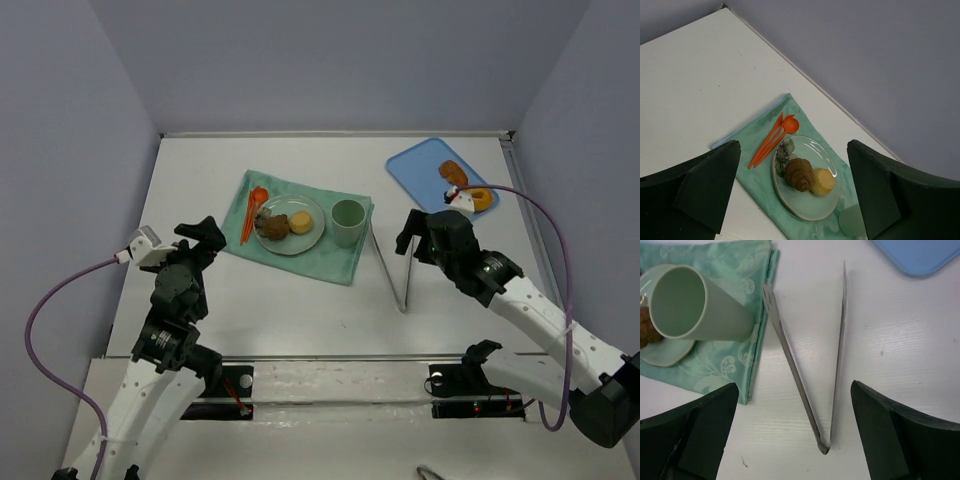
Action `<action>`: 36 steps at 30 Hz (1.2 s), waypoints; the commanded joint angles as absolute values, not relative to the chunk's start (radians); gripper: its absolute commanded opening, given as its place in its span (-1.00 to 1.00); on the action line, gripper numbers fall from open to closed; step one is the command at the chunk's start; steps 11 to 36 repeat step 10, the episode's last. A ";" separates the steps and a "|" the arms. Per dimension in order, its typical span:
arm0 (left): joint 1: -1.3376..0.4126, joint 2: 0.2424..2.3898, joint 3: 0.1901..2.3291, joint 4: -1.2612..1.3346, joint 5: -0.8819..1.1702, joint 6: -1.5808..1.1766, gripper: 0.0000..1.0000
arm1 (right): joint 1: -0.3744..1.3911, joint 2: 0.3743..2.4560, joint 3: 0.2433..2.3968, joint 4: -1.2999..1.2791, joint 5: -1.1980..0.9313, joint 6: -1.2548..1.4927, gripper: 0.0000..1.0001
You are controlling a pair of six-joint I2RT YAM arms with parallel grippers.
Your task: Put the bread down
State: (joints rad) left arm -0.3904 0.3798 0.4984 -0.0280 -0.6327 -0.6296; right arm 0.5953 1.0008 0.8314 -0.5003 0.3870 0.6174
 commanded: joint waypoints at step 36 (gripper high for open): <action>-0.383 0.489 0.512 0.029 -0.649 -0.624 0.98 | 0.598 0.879 0.805 -0.454 0.703 0.650 1.00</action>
